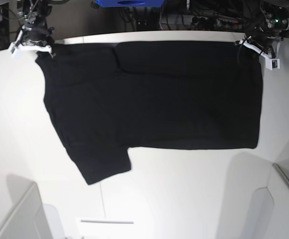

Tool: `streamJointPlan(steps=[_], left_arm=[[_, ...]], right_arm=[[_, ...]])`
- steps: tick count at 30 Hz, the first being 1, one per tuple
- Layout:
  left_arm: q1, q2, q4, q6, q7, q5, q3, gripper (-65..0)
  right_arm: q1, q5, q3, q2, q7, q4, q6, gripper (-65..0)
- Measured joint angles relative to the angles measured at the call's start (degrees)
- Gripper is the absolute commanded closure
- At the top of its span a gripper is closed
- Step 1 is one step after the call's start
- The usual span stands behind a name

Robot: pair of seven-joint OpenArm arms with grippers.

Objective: Fold the T-shirt properly
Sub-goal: 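Pull both held corners back toward the collar, flattening the shirt, then release the shirt and move the right gripper to the hem corner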

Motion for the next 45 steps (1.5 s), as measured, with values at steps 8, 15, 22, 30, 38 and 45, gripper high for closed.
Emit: streamJointPlan(steps=[8,15,22,30,38,45], left_arm=[[0.94,0.02,0.15,0.00,-0.24,-0.20,-0.02,0.0],[1.09,0.02,0.15,0.00,-0.37,-0.22,-0.09,0.0],[1.09,1.42,0.61,0.50,1.33,1.25,-6.93,-48.1],[-1.20,1.09,7.10,0.04,1.25,0.87,-8.13,-61.7],[-6.01,-1.77,8.83,0.24,1.36,0.83,-8.15,-60.9],[-10.62,-4.28,8.83,0.07,1.57,1.51,-7.67,-21.2]], right_arm=[[-0.20,-0.07,0.11,0.11,0.09,0.15,0.00,0.0],[-0.22,-0.07,0.11,0.11,0.09,0.15,0.00,0.0],[-1.07,-0.35,0.17,0.07,0.37,2.08,-0.35,-38.9],[-1.46,-0.33,5.75,0.00,0.11,6.84,-0.59,-39.2],[9.46,-0.42,-0.72,7.15,-6.75,8.17,-0.20,-39.0],[25.88,-0.74,-4.26,7.72,-19.82,6.16,-0.24,-39.0]])
